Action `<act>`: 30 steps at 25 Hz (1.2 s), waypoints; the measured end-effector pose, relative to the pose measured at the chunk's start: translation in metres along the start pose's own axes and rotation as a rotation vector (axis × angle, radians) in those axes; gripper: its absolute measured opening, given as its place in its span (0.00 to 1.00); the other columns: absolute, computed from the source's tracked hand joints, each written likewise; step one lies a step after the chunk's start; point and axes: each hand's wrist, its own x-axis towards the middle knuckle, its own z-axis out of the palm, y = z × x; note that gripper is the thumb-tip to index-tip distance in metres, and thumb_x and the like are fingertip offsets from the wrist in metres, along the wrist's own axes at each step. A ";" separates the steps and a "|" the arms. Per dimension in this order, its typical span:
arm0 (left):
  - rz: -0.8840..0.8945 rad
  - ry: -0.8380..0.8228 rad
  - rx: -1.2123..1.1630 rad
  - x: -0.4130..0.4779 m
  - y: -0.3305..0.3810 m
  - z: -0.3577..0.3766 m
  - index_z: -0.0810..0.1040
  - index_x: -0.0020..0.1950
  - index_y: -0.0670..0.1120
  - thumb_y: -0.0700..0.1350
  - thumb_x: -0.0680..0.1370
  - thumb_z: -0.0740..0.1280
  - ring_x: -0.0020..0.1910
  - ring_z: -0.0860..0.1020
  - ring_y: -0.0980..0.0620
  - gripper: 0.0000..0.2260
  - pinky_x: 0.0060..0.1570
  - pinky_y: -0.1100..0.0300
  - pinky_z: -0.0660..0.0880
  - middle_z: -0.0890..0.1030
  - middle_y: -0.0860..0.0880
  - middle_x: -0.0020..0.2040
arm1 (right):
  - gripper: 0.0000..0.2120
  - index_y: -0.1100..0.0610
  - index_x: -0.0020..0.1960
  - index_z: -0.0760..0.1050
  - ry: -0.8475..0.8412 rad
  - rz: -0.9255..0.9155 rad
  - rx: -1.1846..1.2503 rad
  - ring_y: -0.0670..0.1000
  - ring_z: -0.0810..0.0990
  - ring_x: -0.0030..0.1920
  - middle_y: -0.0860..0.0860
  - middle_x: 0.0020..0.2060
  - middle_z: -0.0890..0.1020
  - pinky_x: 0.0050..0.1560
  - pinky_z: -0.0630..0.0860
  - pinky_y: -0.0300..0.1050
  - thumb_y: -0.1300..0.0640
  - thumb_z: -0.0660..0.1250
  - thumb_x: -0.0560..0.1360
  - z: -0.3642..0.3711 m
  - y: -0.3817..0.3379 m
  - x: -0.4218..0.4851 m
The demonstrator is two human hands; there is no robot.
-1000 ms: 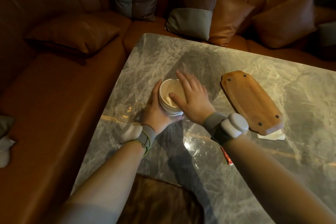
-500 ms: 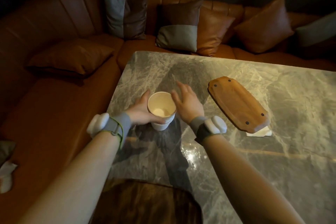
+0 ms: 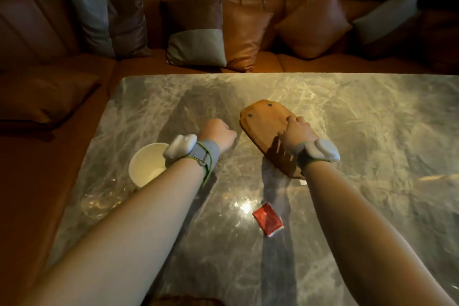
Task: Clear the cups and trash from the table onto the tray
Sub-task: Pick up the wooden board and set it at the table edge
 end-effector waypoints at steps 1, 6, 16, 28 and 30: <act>-0.057 -0.056 -0.030 0.012 0.003 0.016 0.71 0.31 0.44 0.40 0.76 0.61 0.30 0.68 0.48 0.13 0.37 0.59 0.65 0.69 0.46 0.30 | 0.22 0.61 0.69 0.60 -0.003 0.037 -0.006 0.62 0.67 0.65 0.61 0.66 0.67 0.60 0.69 0.57 0.54 0.56 0.78 0.004 0.011 0.009; -0.313 -0.216 -0.388 0.050 0.013 0.079 0.72 0.40 0.43 0.37 0.74 0.60 0.33 0.70 0.45 0.04 0.42 0.54 0.65 0.70 0.42 0.35 | 0.23 0.63 0.69 0.60 0.016 0.185 0.050 0.64 0.65 0.66 0.64 0.67 0.66 0.66 0.62 0.55 0.51 0.54 0.79 0.027 0.053 0.060; -0.465 -0.086 -0.837 0.078 0.024 0.120 0.70 0.38 0.41 0.33 0.72 0.54 0.32 0.68 0.49 0.08 0.43 0.53 0.70 0.67 0.46 0.32 | 0.32 0.67 0.67 0.61 0.121 0.354 0.131 0.62 0.63 0.68 0.63 0.68 0.66 0.67 0.60 0.56 0.41 0.54 0.77 0.052 0.074 0.116; -0.381 -0.423 -1.342 0.028 0.042 0.089 0.65 0.70 0.48 0.60 0.69 0.66 0.69 0.65 0.40 0.32 0.65 0.35 0.59 0.68 0.43 0.68 | 0.14 0.57 0.53 0.77 0.157 -0.131 0.448 0.58 0.80 0.48 0.57 0.47 0.83 0.52 0.77 0.54 0.53 0.71 0.69 -0.055 0.032 0.015; -0.270 -0.462 -1.337 0.010 0.051 0.074 0.80 0.54 0.47 0.61 0.64 0.69 0.55 0.78 0.43 0.25 0.54 0.38 0.72 0.80 0.43 0.54 | 0.11 0.56 0.51 0.75 0.343 -0.303 0.316 0.59 0.81 0.44 0.57 0.44 0.83 0.45 0.78 0.52 0.56 0.69 0.70 -0.048 0.010 -0.033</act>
